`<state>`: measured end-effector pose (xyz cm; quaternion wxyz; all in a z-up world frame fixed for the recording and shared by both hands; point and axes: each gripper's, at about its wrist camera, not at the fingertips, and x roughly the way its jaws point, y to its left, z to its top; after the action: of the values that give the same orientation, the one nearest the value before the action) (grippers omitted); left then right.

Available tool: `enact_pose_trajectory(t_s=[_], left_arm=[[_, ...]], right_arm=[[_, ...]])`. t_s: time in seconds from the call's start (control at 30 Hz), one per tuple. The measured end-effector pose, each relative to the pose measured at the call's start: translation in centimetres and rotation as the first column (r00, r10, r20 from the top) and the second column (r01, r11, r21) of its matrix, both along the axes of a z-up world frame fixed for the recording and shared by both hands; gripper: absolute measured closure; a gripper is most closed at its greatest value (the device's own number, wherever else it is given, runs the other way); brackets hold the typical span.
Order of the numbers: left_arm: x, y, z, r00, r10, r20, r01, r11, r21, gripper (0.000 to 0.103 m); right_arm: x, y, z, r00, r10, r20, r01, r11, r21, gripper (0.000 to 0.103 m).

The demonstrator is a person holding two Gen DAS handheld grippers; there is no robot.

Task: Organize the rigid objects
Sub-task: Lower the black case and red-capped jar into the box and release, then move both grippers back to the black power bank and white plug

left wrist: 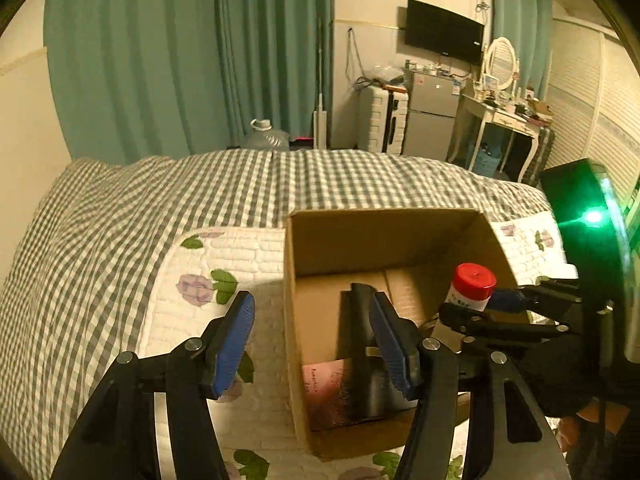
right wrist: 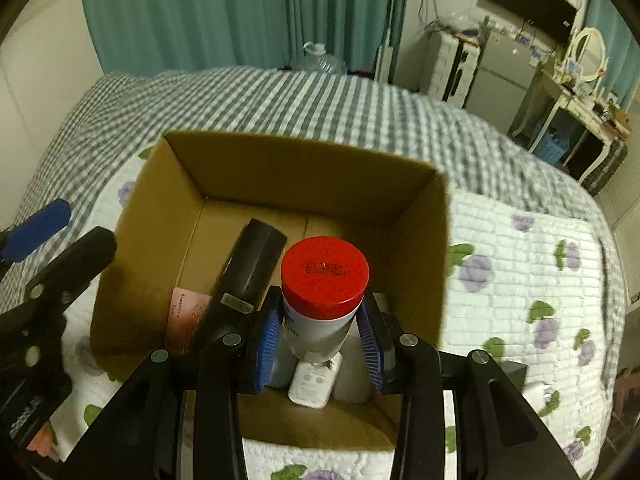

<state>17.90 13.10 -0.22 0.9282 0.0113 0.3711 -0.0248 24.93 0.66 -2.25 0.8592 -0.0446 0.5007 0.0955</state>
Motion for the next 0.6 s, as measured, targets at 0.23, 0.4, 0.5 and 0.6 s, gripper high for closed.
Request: enact_pose_trajectory(t_s=[0.23,0.4,0.5,0.6], left_arm=[[0.4,0.7,-0.7,1.0,0.002,-0.007,-0.002,1.0,-0.016,0.041],[0.3,0.0,-0.4,1.0,-0.004,-0.004,0.004,1.0,-0.009,0.041],[-0.1,-1.1,0.4,1.0,-0.019,0.002,0.019,1.0,-0.002,0.041],[-0.9,-2.9,1.5,0.999,-0.047,0.015,0.047,0.999,0.007,0.041]], right_arm=[[1.8,-0.4,0.1,0.997,-0.057,0.05,0.055,0.998,0.035,0.048],[0.4,-3.1,3.3,0.982,-0.107,0.156,0.098,0.993,0.058,0.048],[-1.1,-5.2,5.4,0.97,-0.131,0.203,0.121,0.991,0.06,0.047],[-3.1,-7.6,7.4,0.959,-0.148,0.244,0.141,0.989,0.045,0.04]])
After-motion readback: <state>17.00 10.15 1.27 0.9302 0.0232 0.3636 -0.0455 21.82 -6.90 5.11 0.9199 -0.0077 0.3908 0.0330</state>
